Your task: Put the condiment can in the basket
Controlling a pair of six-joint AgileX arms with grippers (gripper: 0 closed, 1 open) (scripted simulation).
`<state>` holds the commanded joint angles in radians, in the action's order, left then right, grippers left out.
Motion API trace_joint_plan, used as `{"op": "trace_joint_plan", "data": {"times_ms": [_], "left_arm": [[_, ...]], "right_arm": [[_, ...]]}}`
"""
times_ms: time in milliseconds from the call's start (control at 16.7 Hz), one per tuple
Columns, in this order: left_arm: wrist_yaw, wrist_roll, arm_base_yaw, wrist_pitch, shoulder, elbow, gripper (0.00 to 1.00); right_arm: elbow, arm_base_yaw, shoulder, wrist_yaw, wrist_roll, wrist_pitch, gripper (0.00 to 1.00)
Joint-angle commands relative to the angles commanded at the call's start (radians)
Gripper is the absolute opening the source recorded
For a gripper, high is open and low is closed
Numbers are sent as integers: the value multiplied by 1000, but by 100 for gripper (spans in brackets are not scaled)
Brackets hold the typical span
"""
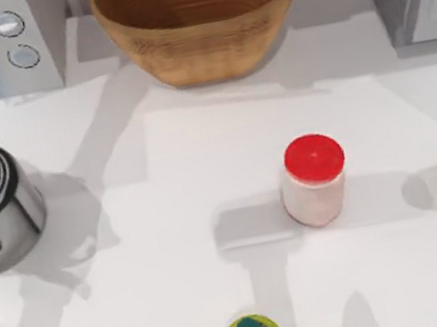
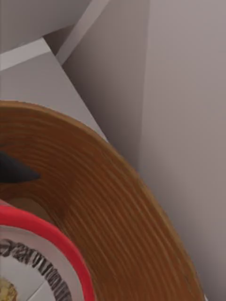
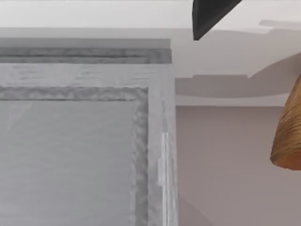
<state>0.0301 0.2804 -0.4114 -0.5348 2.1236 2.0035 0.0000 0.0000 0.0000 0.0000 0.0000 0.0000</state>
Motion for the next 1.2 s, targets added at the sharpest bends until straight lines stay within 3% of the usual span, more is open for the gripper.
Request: {"op": "trace_joint_plan", "data": {"times_ms": [240, 480, 660, 1200], "left_arm": [[301, -330, -123, -43, 122, 245, 0], [478, -540, -200, -95, 196, 369, 0], [516, -589, -218, -112, 209, 392, 0], [498, -574, -193, -102, 301, 473, 0]], "right_arm": [[0, 0, 0, 0, 0, 0, 100], [0, 0, 0, 0, 0, 0, 100], [0, 0, 0, 0, 0, 0, 100], [0, 0, 0, 0, 0, 0, 100]]}}
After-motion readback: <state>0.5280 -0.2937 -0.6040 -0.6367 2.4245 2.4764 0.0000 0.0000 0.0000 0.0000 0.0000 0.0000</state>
